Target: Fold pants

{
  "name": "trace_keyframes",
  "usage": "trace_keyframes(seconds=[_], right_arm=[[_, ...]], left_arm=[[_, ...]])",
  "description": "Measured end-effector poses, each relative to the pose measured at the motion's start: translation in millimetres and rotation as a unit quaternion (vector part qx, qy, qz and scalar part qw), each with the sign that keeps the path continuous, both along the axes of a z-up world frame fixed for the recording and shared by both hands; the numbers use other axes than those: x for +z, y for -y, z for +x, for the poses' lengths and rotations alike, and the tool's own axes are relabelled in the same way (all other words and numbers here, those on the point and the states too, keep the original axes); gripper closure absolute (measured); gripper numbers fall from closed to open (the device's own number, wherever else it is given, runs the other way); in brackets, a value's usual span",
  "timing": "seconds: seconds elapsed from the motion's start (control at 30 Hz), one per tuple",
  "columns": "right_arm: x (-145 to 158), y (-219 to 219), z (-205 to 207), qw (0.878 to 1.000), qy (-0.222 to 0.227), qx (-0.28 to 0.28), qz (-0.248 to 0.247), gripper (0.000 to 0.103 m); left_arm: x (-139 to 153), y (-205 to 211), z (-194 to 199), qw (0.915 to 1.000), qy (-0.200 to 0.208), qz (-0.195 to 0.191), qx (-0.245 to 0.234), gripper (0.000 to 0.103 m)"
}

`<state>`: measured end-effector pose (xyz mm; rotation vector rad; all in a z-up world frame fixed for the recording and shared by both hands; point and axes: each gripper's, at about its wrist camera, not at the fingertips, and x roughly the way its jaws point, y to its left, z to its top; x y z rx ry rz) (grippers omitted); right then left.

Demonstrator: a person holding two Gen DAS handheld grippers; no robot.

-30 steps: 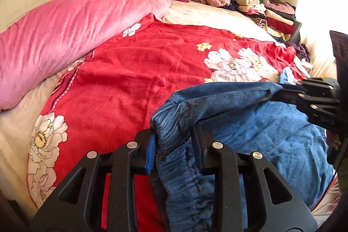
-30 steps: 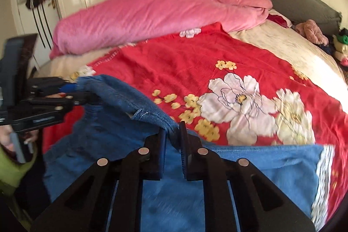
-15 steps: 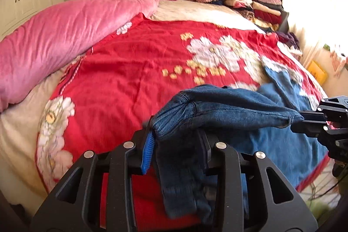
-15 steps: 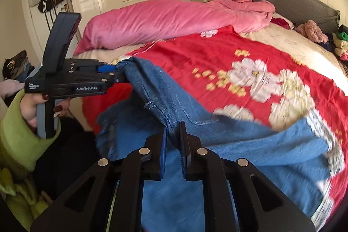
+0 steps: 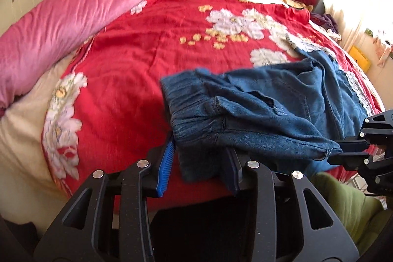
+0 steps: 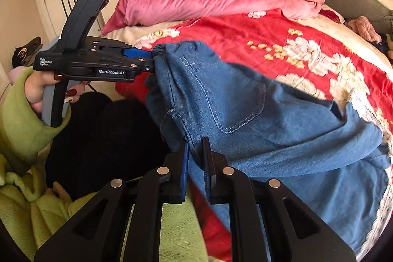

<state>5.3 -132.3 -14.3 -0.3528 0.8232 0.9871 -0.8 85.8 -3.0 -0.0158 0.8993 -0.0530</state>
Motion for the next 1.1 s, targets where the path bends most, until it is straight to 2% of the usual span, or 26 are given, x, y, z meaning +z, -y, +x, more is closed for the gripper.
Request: trace_keyframes(seconds=[0.23, 0.33, 0.4, 0.5, 0.57, 0.63, 0.7, 0.8, 0.87, 0.9, 1.0, 1.1], right_arm=[[-3, -3, -2, 1.000, -0.002, 0.009, -0.002, 0.093], [-7, -5, -2, 1.000, -0.013, 0.014, 0.000, 0.093], [-9, -7, -3, 1.000, -0.017, 0.018, -0.001, 0.093], [-11, -8, -3, 1.000, -0.025, 0.020, 0.001, 0.092], [-10, -7, -4, 0.999, -0.027, 0.019, 0.003, 0.090], [-7, -4, -5, 0.999, -0.028, 0.017, 0.006, 0.089], [-2, 1, -4, 0.999, -0.035, 0.018, 0.017, 0.083], [9, 12, 1, 0.999, -0.026, -0.003, 0.034, 0.081], [15, 18, 9, 0.998, -0.018, -0.032, 0.043, 0.073], [16, 20, 14, 0.998, -0.018, -0.048, 0.044, 0.072], [8, 23, 28, 0.996, -0.032, -0.083, 0.027, 0.072], [-13, 19, 38, 0.992, -0.057, -0.105, -0.025, 0.070]], left_arm=[[6, -23, -19, 0.9992, -0.014, -0.011, 0.036, 0.072], [18, -28, -25, 0.9985, -0.003, -0.022, 0.049, 0.072], [25, -20, -23, 0.9988, 0.005, -0.027, 0.041, 0.072], [34, 6, -13, 0.9994, 0.017, -0.030, 0.003, 0.072], [27, 24, -3, 0.9996, 0.008, -0.021, -0.018, 0.072], [8, 34, 7, 0.9996, -0.021, 0.007, -0.015, 0.072], [-3, 36, 9, 0.9993, -0.033, 0.013, -0.010, 0.072], [-6, 32, 5, 0.9994, -0.030, 0.015, -0.009, 0.072], [-6, 29, 3, 0.9995, -0.030, 0.010, -0.008, 0.072], [-6, 28, 3, 0.9995, -0.030, 0.009, -0.008, 0.072], [-7, 28, 2, 0.9996, -0.026, 0.010, -0.009, 0.072], [-8, 28, 2, 0.9997, -0.023, 0.008, -0.010, 0.072]])
